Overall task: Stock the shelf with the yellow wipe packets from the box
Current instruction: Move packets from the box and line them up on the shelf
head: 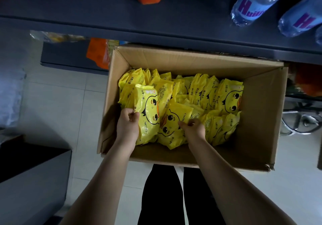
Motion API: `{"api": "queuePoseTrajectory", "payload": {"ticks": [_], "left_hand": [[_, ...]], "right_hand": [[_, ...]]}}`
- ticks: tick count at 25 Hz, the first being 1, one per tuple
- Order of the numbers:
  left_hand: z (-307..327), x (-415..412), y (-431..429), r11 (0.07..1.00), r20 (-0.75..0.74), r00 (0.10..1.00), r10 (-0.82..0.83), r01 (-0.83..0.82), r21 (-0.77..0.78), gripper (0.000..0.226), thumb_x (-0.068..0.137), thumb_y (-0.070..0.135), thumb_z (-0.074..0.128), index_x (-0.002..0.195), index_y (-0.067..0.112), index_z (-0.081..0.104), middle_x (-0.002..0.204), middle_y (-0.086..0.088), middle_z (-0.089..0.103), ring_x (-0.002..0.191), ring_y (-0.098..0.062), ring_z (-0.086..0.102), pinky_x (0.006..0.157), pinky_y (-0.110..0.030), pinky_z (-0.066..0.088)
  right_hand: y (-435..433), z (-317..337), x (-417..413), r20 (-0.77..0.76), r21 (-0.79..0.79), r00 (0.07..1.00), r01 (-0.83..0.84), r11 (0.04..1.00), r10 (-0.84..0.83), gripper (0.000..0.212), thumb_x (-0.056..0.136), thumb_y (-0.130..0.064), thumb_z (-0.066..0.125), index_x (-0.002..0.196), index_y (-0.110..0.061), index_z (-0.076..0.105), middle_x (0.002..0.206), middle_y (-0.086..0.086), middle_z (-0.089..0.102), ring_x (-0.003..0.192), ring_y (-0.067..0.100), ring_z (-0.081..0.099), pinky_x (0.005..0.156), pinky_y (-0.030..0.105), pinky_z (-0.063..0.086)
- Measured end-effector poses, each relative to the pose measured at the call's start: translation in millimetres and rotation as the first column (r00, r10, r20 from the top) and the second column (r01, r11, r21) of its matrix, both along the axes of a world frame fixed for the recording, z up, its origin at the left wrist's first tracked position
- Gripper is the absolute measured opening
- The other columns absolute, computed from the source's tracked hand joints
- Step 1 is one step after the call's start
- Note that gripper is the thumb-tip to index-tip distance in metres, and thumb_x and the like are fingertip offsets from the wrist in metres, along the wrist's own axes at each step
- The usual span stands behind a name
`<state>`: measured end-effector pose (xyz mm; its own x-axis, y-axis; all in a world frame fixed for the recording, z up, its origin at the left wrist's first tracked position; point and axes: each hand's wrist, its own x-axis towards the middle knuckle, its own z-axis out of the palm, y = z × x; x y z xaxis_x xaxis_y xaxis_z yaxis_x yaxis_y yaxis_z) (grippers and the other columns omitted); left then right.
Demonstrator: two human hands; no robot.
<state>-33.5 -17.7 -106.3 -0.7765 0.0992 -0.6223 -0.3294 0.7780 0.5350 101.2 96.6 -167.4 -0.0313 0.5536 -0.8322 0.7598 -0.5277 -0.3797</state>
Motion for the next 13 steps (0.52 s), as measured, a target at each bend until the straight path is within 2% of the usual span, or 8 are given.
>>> {"api": "queuePoseTrajectory", "payload": {"ticks": [2,5,7,9,11,13], "left_hand": [[6.9,-2.3,3.4,0.999,-0.026,0.999,-0.046,0.045,-0.015,0.029,0.096,0.019,0.048,0.120,0.003,0.050,0.114,-0.011,0.057,0.103,-0.025,0.054,0.082,-0.028,0.039],[33.6,-11.9,12.5,0.991,-0.099,0.986,-0.131,0.129,-0.030,0.028,0.096,0.020,0.047,0.119,0.005,0.051,0.118,-0.011,0.059,0.106,-0.028,0.054,0.077,-0.026,0.036],[64.5,-16.2,18.4,0.986,-0.153,0.974,-0.165,0.166,-0.006,0.026,0.097,0.022,0.046,0.118,0.008,0.052,0.114,-0.007,0.060,0.100,-0.027,0.055,0.073,-0.027,0.037],[99.4,-19.4,24.2,0.978,-0.191,0.965,-0.179,0.196,0.072,0.023,0.097,0.022,0.045,0.116,0.011,0.053,0.105,-0.005,0.060,0.084,-0.020,0.054,0.064,-0.026,0.037],[135.6,-22.2,27.6,0.963,-0.250,0.949,-0.190,0.231,0.142,0.020,0.097,0.022,0.045,0.111,0.013,0.054,0.103,-0.005,0.060,0.079,-0.016,0.051,0.060,-0.027,0.035],[178.9,-24.8,29.9,0.942,-0.323,0.926,-0.197,0.270,0.199,0.018,0.097,0.021,0.044,0.108,0.013,0.055,0.102,-0.004,0.060,0.083,-0.017,0.052,0.062,-0.027,0.033]], "right_hand": [[11.0,10.8,1.5,0.003,0.046,1.000,-0.001,0.999,0.001,0.041,0.078,-0.024,0.075,0.110,-0.009,0.053,0.102,0.007,0.060,0.088,0.022,0.059,0.072,0.030,0.050],[29.8,35.1,4.2,-0.015,0.129,0.999,-0.035,0.991,0.037,0.051,0.079,-0.027,0.074,0.121,-0.005,0.054,0.108,0.009,0.063,0.095,0.024,0.062,0.073,0.029,0.049],[40.1,61.5,7.9,-0.046,0.182,0.998,-0.044,0.982,0.053,0.046,0.080,-0.028,0.073,0.115,-0.003,0.060,0.099,0.008,0.067,0.085,0.022,0.062,0.064,0.024,0.047],[48.2,94.0,10.8,-0.067,0.221,0.996,-0.037,0.975,0.053,0.044,0.080,-0.030,0.073,0.113,-0.002,0.063,0.095,0.009,0.067,0.080,0.020,0.059,0.058,0.022,0.041],[56.8,130.2,10.4,-0.122,0.250,0.992,0.023,0.968,0.008,0.051,0.078,-0.030,0.075,0.119,-0.003,0.061,0.105,0.013,0.069,0.086,0.022,0.061,0.066,0.023,0.042],[68.2,175.4,6.9,-0.197,0.285,0.980,0.057,0.957,0.001,0.041,0.078,-0.025,0.075,0.113,-0.005,0.066,0.105,0.012,0.070,0.089,0.025,0.064,0.071,0.026,0.045]]}}
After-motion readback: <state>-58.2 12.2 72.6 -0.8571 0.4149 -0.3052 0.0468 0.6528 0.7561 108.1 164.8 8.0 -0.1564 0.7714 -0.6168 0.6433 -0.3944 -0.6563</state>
